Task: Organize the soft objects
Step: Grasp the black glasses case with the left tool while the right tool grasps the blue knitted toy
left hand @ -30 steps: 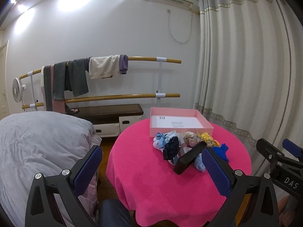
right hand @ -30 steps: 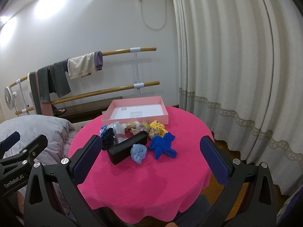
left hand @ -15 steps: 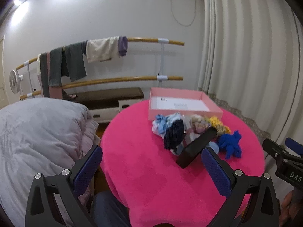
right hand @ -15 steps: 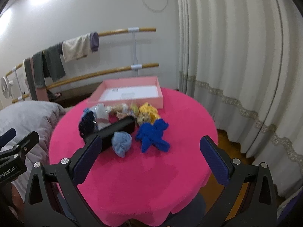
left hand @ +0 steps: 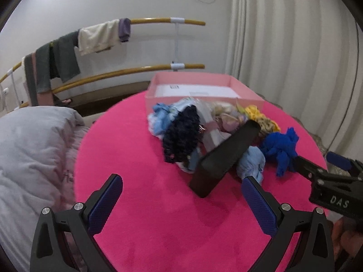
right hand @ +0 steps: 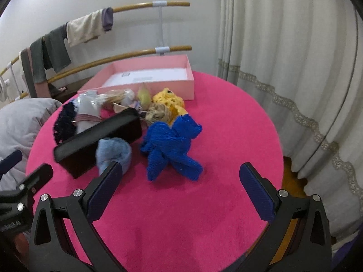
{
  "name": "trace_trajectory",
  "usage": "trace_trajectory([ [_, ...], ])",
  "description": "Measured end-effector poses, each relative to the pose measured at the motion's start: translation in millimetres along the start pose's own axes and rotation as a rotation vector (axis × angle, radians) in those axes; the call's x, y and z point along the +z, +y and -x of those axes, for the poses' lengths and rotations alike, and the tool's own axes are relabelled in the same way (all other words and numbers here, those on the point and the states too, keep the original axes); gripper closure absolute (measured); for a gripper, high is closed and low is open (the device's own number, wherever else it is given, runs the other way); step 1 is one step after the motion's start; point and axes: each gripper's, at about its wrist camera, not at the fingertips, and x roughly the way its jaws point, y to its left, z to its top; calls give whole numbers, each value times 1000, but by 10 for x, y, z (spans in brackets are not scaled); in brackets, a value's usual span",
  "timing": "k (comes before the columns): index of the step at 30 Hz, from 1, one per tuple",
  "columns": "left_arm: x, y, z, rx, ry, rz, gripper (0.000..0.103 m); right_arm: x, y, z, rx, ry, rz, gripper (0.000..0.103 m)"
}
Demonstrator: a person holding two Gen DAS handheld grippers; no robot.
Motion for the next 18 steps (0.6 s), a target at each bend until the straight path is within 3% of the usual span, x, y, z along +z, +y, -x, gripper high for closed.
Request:
trace_trajectory([
  [8,121,-142,-541,-46,35,-48,2,124,-77,-324,34,49,2,0],
  [10,150,-146,-647,-65,59,-46,12,163,-50,-397,39,59,10,0],
  [15,193,-162,-876,-108,116,-47,49,196,-58,-568,30,85,7,1],
  [18,175,-186,-890,-138,123,-60,66,208,-97,-665,49,101,-9,16],
])
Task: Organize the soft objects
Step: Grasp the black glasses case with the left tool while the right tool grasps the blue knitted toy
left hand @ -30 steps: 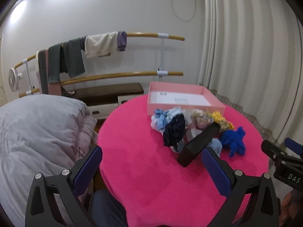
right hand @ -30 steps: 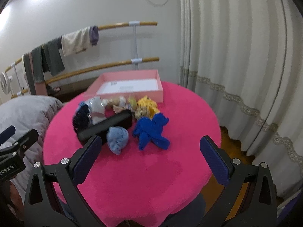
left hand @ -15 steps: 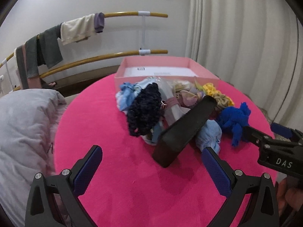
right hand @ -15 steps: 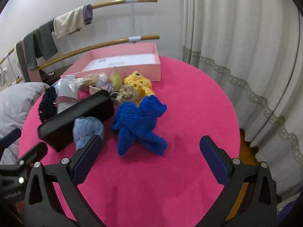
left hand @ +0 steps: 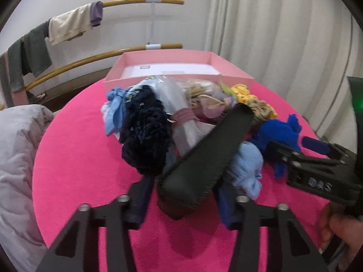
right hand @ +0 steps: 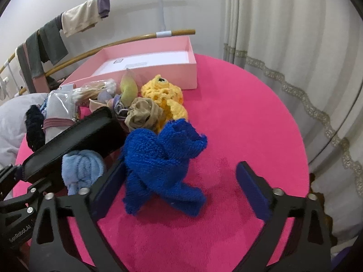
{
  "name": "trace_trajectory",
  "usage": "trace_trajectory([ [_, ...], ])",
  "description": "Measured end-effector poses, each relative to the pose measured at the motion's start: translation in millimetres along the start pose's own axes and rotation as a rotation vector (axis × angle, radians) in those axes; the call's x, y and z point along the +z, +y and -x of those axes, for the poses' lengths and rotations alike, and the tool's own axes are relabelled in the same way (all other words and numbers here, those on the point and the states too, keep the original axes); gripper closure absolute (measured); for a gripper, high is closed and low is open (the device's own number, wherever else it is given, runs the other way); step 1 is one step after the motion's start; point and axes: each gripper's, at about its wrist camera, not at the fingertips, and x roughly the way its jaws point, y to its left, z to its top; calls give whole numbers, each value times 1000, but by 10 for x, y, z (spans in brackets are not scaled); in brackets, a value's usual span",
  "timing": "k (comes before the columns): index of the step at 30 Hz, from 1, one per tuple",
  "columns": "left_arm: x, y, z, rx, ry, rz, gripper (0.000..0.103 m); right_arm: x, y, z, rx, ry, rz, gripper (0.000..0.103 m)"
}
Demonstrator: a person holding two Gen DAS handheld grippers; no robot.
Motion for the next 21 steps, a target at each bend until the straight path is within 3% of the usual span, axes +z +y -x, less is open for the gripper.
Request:
trace_trajectory([
  [5,-75,-32,53,-53,7,-6,75,33,17,-96,48,24,17,43],
  [6,-86,-27,75,-47,1,-7,71,15,33,-81,61,22,24,51],
  [7,-90,-32,88,-34,-10,-11,70,3,47,-66,67,22,27,53],
  [8,-92,-37,117,-25,-18,-14,62,-9,57,-54,66,22,28,53],
  [9,-74,-52,123,-15,-24,-19,46,-18,65,-45,62,21,28,53],
  [11,-25,-61,160,-27,-61,-18,39,-25,64,-39,58,22,21,51],
  [13,-3,-81,135,-38,-54,-22,47,-16,57,-38,59,21,12,51],
  [14,7,-92,89,-47,-34,-25,66,-7,58,-49,62,22,11,51],
  [17,-44,-122,70,-52,-21,-40,70,-14,40,-48,92,25,12,65],
  [21,-111,-107,152,-74,-24,-42,76,-74,62,17,97,18,8,72],
])
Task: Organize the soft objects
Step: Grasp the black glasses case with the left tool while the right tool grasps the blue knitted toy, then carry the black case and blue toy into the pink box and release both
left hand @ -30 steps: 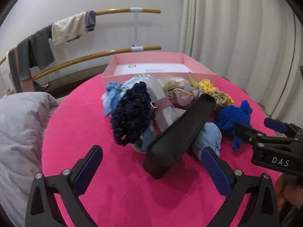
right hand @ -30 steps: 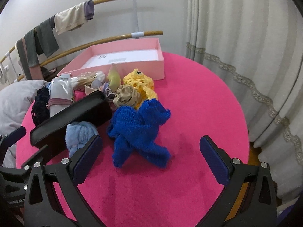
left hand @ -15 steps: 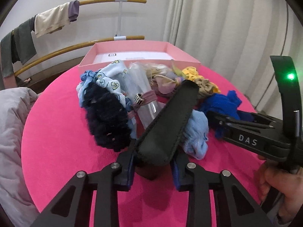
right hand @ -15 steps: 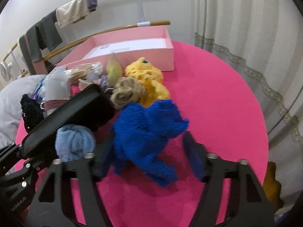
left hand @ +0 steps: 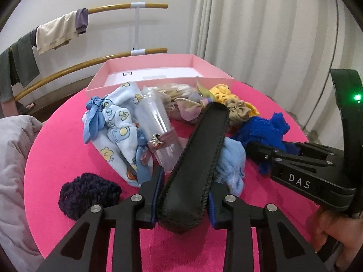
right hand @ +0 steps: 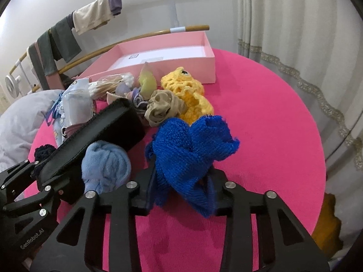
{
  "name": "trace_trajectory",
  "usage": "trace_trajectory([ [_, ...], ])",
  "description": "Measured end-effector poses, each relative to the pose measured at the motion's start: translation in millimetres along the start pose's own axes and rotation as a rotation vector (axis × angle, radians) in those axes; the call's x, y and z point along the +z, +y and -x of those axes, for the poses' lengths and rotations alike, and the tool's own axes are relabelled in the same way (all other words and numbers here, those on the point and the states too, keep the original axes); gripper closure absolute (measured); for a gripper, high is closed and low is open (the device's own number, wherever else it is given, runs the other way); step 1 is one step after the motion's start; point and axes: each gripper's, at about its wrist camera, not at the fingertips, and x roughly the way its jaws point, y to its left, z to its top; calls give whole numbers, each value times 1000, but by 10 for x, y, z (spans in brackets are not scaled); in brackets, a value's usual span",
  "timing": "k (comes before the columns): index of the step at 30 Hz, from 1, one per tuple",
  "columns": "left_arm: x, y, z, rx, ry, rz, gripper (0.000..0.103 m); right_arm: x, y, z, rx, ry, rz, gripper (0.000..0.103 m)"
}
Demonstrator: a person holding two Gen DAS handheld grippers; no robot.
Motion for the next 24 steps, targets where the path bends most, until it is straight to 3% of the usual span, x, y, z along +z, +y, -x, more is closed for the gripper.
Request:
trace_trajectory([
  [11,-179,109,469,-48,-7,39,78,-222,-156,299,10,-24,-66,73],
  [24,-144,91,1012,-6,-50,63,78,-195,-78,740,31,-85,-102,73],
])
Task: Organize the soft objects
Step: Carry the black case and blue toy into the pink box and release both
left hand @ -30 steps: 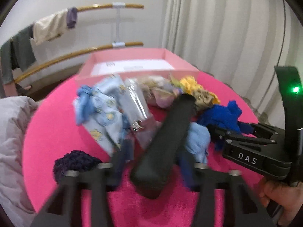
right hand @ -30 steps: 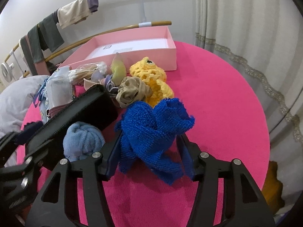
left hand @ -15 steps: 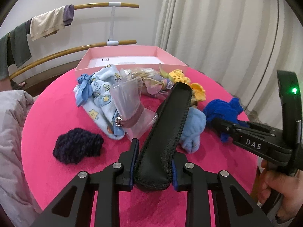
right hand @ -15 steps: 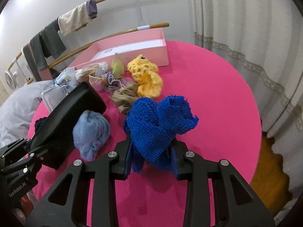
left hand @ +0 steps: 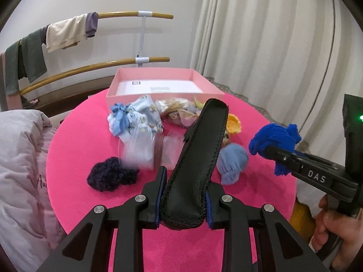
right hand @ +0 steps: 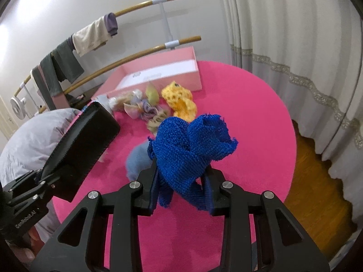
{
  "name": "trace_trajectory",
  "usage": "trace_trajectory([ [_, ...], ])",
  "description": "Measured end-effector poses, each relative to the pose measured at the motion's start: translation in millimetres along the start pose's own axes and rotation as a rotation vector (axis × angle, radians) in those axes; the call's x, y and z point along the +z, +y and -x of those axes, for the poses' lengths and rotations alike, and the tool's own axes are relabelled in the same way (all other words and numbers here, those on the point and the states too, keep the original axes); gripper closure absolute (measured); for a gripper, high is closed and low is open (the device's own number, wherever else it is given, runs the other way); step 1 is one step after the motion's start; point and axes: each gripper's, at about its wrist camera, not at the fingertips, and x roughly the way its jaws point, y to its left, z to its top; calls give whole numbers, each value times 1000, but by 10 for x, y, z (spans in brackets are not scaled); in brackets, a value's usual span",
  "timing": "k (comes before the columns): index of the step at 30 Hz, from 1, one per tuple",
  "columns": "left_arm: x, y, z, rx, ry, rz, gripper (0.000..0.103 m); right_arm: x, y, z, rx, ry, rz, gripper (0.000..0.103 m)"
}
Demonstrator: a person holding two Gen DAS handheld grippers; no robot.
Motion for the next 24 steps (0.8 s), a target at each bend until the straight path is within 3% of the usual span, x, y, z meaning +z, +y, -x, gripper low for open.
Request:
trace_trajectory([
  [16,660,187,294,55,-57,73,78,530,248,-38,32,-10,24,73],
  [24,1039,252,195,102,-77,87,77,974,457,-116,42,-45,86,73],
])
